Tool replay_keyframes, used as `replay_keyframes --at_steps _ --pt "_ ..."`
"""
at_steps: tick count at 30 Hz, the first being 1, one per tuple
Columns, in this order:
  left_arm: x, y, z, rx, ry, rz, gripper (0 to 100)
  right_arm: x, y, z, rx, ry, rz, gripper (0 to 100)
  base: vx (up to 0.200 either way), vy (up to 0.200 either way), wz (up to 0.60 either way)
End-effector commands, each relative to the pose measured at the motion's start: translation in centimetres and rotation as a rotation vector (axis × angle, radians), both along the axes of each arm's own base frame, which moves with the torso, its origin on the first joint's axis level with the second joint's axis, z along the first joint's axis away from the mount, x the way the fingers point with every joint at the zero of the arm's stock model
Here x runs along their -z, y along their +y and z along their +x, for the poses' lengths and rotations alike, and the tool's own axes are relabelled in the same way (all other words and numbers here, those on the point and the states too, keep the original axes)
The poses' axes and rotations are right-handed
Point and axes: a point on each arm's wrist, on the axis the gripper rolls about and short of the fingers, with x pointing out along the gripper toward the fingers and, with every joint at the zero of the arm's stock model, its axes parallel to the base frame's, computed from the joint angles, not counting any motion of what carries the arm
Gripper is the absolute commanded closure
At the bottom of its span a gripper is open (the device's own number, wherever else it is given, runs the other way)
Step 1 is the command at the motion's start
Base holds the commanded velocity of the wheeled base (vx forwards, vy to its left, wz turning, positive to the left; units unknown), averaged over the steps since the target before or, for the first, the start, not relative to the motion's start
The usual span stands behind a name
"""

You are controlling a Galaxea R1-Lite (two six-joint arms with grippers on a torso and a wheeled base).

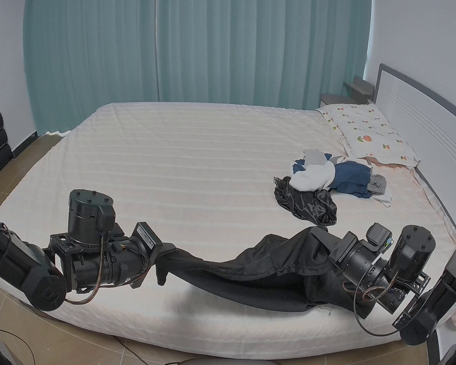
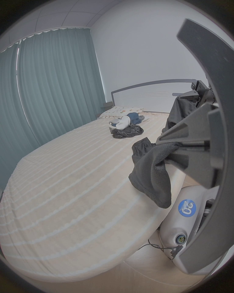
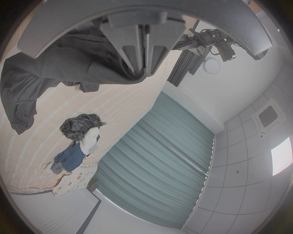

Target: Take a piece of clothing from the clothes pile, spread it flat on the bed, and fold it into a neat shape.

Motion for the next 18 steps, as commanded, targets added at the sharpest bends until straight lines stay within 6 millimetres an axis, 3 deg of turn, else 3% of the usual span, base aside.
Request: replay_keyframes --at_steps 1,18 --pt "-0.02 0.00 -0.01 -0.001 -0.001 0.000 100 -0.16 0.03 -0.05 0.000 -0.009 0.006 100 0.000 0.200 0.00" --pt "-0.27 0.29 -0.21 -0.005 -0.008 0.001 100 -0.70 -0.01 -0.28 -0.003 -0.024 0.020 100 0.000 0.200 0.00"
